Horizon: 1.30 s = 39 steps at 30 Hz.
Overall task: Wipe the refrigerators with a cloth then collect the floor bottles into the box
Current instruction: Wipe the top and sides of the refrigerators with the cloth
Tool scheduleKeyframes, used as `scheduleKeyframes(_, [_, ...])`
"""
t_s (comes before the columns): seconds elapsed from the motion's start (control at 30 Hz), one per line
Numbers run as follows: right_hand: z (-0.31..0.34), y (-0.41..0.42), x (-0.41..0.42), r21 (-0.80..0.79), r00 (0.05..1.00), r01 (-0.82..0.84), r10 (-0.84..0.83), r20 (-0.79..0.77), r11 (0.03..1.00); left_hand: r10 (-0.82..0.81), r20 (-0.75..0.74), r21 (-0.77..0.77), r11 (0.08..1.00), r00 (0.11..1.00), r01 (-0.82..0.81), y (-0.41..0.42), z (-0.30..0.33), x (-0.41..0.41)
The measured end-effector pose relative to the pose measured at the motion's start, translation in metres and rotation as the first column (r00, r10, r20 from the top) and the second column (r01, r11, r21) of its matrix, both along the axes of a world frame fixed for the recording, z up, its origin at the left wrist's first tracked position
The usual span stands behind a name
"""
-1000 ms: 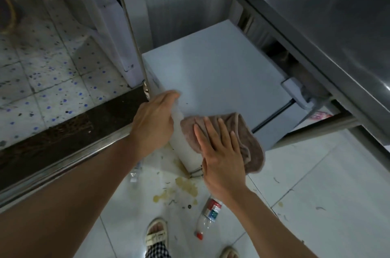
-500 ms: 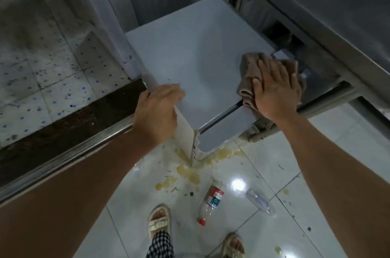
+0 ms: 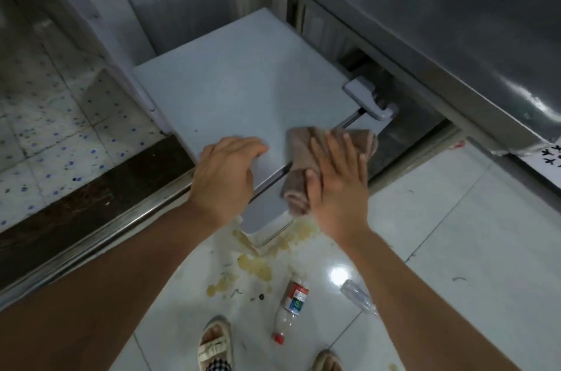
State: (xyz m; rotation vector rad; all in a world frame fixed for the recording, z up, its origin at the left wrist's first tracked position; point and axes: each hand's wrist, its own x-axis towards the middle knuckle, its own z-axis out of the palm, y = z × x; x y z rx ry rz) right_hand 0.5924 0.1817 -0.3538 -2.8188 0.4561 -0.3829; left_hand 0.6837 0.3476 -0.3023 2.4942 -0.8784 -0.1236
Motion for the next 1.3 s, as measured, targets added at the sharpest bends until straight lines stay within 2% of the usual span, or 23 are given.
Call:
scheduleKeyframes(0.07, [0.004,-0.04,0.016,-0.07,0.989,0.092,-0.099,-0.107,0.993,0.01,0.007,0.005,1.0,1.0,-0.01,-0.008,-0.001,0.003])
scheduleKeyframes(0.17, [0.007,-0.077,0.03,-0.146,0.976,0.109,-0.133,-0.172,0.983,0.021,0.015,0.006,1.0,1.0,-0.021,-0.013,-0.004,0.005])
scheduleKeyframes(0.27, [0.007,-0.059,0.033,-0.138,0.958,0.137,-0.166,-0.235,0.981,-0.002,-0.003,-0.007,1.0,1.0,0.002,-0.007,-0.005,0.003])
scheduleKeyframes(0.37, [0.005,-0.016,0.015,-0.141,0.956,0.026,-0.066,-0.286,0.99,-0.004,-0.003,0.01,1.0,1.0,0.004,0.003,-0.004,-0.001])
scheduleKeyframes(0.47, [0.006,0.011,-0.009,-0.039,0.97,-0.105,0.093,-0.225,0.994,0.018,-0.01,0.041,0.999,1.0,-0.018,0.009,-0.004,-0.003])
scheduleKeyframes(0.53, [0.013,-0.003,-0.009,0.001,0.978,-0.128,0.126,-0.168,0.992,0.024,-0.019,0.047,0.999,1.0,-0.023,0.011,-0.004,-0.002])
scheduleKeyframes(0.6, [0.015,-0.033,0.001,-0.05,0.987,-0.087,0.079,-0.141,0.995,0.014,-0.018,0.036,0.999,1.0,-0.013,0.012,-0.005,-0.001])
scheduleKeyframes(0.7, [0.017,-0.066,0.024,-0.093,0.983,0.038,-0.054,-0.178,0.995,0.031,0.016,0.054,0.998,0.999,-0.031,0.015,-0.009,-0.003])
scheduleKeyframes(0.83, [0.012,-0.029,0.024,-0.014,0.983,0.094,-0.095,-0.155,0.995,0.12,-0.011,0.01,0.993,0.993,-0.12,0.027,-0.011,-0.007])
scheduleKeyframes(0.93, [0.009,0.025,0.0,0.026,0.994,0.002,0.001,-0.11,1.0,0.103,-0.028,-0.022,0.994,0.994,-0.104,0.043,-0.01,-0.008])
scheduleKeyframes(1.1, [0.004,0.095,-0.026,0.108,0.998,-0.066,0.066,0.006,0.992,0.074,-0.075,-0.085,0.993,0.994,-0.081,0.057,-0.008,-0.014])
scheduleKeyframes(1.2, [-0.004,0.097,-0.034,0.07,0.985,-0.174,0.171,0.037,0.982,0.103,-0.061,-0.083,0.991,0.993,-0.108,0.052,-0.008,-0.019])
scheduleKeyframes(1.3, [-0.013,0.06,-0.034,0.02,0.937,-0.341,0.338,0.086,0.94,0.139,-0.019,-0.071,0.988,0.99,-0.14,0.037,-0.007,-0.023])
